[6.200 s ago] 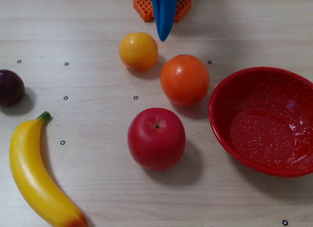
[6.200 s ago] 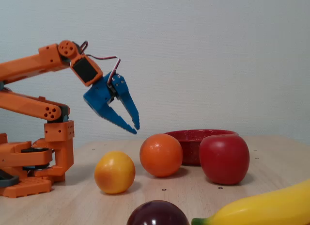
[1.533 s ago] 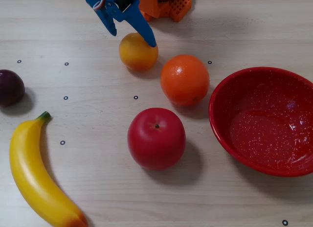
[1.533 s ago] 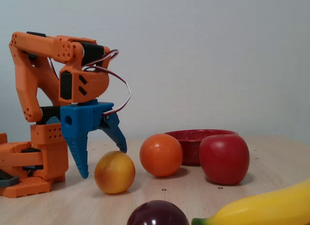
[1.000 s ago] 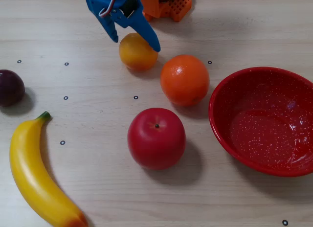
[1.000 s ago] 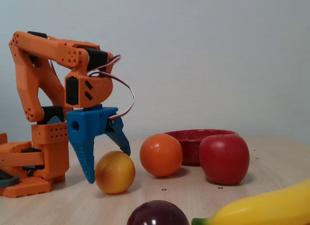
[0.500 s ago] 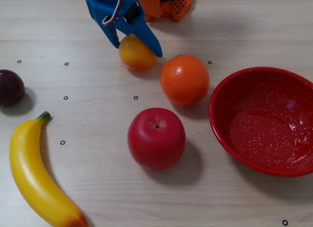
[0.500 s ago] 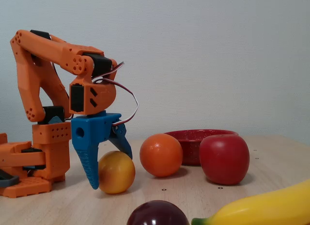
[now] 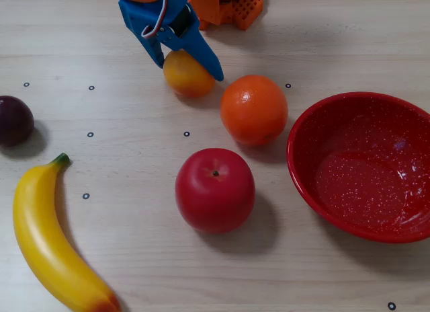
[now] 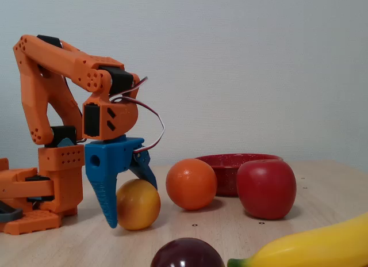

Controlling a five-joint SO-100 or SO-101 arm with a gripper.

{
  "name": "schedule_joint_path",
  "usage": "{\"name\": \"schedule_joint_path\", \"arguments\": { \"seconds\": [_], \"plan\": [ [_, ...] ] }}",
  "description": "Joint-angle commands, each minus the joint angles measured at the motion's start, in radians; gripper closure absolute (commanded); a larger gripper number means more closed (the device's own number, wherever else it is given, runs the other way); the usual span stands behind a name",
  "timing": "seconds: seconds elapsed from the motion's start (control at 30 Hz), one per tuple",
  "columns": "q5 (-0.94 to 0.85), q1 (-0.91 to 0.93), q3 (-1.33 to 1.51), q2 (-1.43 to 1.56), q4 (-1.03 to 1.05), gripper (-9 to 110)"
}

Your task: Put peach in the red bowl.

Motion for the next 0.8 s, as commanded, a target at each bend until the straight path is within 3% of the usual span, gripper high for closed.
{"name": "schedule_joint_path", "arguments": {
  "seconds": [0.0, 0.27, 0.77],
  "plan": [
    [0.023, -0.032, -0.025, 0.014, -0.011, 55],
    [0.029, -0.044, -0.012, 0.011, -0.034, 57],
    [0.014, -0.061, -0.008, 0.006, -0.038, 70]
  ]
}}
